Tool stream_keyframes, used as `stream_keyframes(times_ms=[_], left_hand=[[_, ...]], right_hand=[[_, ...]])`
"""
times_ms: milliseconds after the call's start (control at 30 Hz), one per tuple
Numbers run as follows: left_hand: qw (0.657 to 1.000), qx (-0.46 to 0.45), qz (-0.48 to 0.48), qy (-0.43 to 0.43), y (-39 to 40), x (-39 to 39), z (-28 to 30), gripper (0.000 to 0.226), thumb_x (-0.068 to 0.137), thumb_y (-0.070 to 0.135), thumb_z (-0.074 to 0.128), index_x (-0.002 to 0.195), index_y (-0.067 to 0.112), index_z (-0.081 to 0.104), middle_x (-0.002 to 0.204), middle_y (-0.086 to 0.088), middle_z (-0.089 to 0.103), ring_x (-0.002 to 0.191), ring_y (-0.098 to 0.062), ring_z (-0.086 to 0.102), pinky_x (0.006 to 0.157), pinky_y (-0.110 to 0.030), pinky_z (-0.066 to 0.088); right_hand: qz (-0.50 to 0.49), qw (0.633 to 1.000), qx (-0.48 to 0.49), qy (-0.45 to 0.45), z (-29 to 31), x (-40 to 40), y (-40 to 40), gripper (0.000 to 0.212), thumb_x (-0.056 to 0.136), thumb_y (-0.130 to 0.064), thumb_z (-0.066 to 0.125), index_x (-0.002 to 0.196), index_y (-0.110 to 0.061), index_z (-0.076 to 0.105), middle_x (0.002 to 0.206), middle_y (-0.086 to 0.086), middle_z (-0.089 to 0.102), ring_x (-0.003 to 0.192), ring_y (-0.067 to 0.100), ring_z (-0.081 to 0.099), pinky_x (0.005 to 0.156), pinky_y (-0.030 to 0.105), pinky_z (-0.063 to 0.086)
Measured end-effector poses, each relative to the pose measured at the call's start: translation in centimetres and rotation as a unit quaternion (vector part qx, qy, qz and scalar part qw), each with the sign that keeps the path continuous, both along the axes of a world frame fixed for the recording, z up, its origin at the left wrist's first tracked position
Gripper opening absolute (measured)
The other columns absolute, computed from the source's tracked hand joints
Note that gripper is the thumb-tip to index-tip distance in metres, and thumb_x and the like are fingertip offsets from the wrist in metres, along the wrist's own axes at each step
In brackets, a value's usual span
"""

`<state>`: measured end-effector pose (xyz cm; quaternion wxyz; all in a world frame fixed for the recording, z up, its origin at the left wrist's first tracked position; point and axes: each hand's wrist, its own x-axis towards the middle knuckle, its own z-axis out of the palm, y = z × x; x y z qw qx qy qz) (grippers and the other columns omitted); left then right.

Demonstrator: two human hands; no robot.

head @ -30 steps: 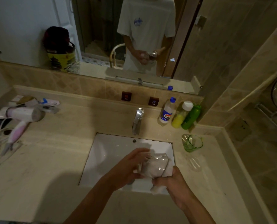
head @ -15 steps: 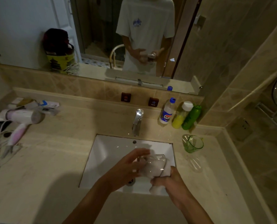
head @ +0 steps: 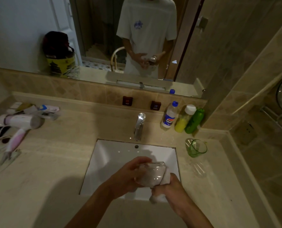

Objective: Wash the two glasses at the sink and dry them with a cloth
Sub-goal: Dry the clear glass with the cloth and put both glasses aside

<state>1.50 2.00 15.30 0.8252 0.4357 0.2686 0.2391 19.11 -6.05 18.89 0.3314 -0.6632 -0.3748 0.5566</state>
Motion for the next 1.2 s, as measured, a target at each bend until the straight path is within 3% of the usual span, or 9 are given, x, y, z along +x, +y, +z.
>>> stream_keyframes(times_ms=[133,300,433,700,833,967,1067,1133,1200], left_hand=[[0.987,-0.121,-0.034,0.096,0.2,0.4,-0.3,0.070,0.077,0.072,0.070,0.119,0.016,0.073,0.107,-0.016,0.072,0.088,-0.026,0.069,0.082,-0.037,0.054],[0.987,0.087,0.014,0.132,-0.4,-0.2,-0.4,0.051,0.076,0.045,0.085,0.117,0.024,0.063,0.116,-0.002,0.067,0.096,-0.028,0.070,0.085,-0.061,0.056],[0.970,0.199,-0.036,0.135,0.6,-0.3,0.4,0.035,0.076,0.037,0.082,0.108,0.033,0.068,0.126,0.012,0.053,0.116,-0.018,0.059,0.092,-0.046,0.059],[0.949,0.158,-0.229,0.149,2.2,2.0,0.9,0.044,0.079,0.048,0.079,0.119,0.047,0.061,0.116,0.018,0.069,0.105,0.004,0.066,0.083,-0.016,0.054],[0.985,0.063,-0.121,0.107,2.0,1.7,-0.5,0.039,0.080,0.038,0.084,0.115,0.032,0.069,0.110,0.001,0.074,0.097,-0.017,0.071,0.080,-0.031,0.058],[0.998,-0.004,0.021,0.059,1.3,2.1,-1.3,0.051,0.081,0.046,0.081,0.123,0.025,0.063,0.099,-0.014,0.074,0.076,-0.026,0.066,0.060,-0.032,0.053],[0.994,-0.028,0.107,0.001,0.6,3.7,-0.2,0.048,0.080,0.053,0.079,0.099,0.012,0.065,0.074,-0.011,0.064,0.053,-0.016,0.061,0.047,-0.023,0.049],[0.983,-0.083,0.163,-0.018,0.2,4.9,0.5,0.046,0.081,0.051,0.077,0.095,0.008,0.069,0.079,-0.020,0.066,0.064,-0.021,0.068,0.057,-0.030,0.057],[0.977,-0.066,0.202,0.000,0.0,5.8,0.4,0.038,0.089,0.048,0.066,0.101,0.014,0.076,0.098,-0.019,0.074,0.087,-0.028,0.072,0.077,-0.038,0.059]], right_hand=[[0.035,0.995,-0.031,-0.085,0.2,-0.5,0.4,0.033,0.051,0.006,0.072,0.081,-0.008,0.076,0.069,0.003,0.072,0.076,0.024,0.073,0.063,0.030,0.056],[0.045,0.998,-0.033,0.002,0.6,0.2,0.7,0.048,0.046,-0.003,0.072,0.093,0.000,0.076,0.080,0.022,0.069,0.074,0.030,0.067,0.067,0.043,0.055],[0.054,0.986,-0.028,0.152,0.6,1.0,0.6,0.038,0.066,0.012,0.063,0.100,-0.002,0.074,0.080,0.015,0.072,0.070,0.028,0.066,0.060,0.032,0.052],[0.086,0.987,-0.123,0.058,0.6,1.2,1.4,0.067,0.048,0.009,0.064,0.114,0.000,0.065,0.090,0.012,0.070,0.085,0.022,0.068,0.061,0.025,0.051],[-0.030,0.992,-0.012,0.125,1.1,2.5,0.9,0.047,0.047,0.002,0.056,0.091,0.013,0.067,0.082,0.025,0.062,0.079,0.033,0.061,0.064,0.033,0.048],[-0.087,0.988,0.117,-0.057,1.9,1.9,-0.4,0.023,0.066,-0.004,0.054,0.081,-0.004,0.071,0.063,0.009,0.065,0.058,0.022,0.061,0.052,0.026,0.050],[-0.012,0.969,0.139,-0.202,1.7,-0.5,-1.4,0.029,0.086,0.005,0.057,0.115,0.001,0.062,0.103,0.011,0.065,0.097,0.027,0.065,0.071,0.004,0.045],[0.051,0.956,0.208,-0.198,1.4,-2.2,-1.6,0.062,0.092,0.006,0.051,0.149,-0.004,0.031,0.159,-0.001,0.025,0.144,0.008,0.030,0.104,-0.001,0.026],[0.087,0.936,0.255,-0.227,1.5,-3.2,-1.4,0.074,0.096,-0.009,0.045,0.153,-0.027,0.002,0.161,-0.018,-0.013,0.148,-0.004,-0.005,0.120,0.015,0.011]])
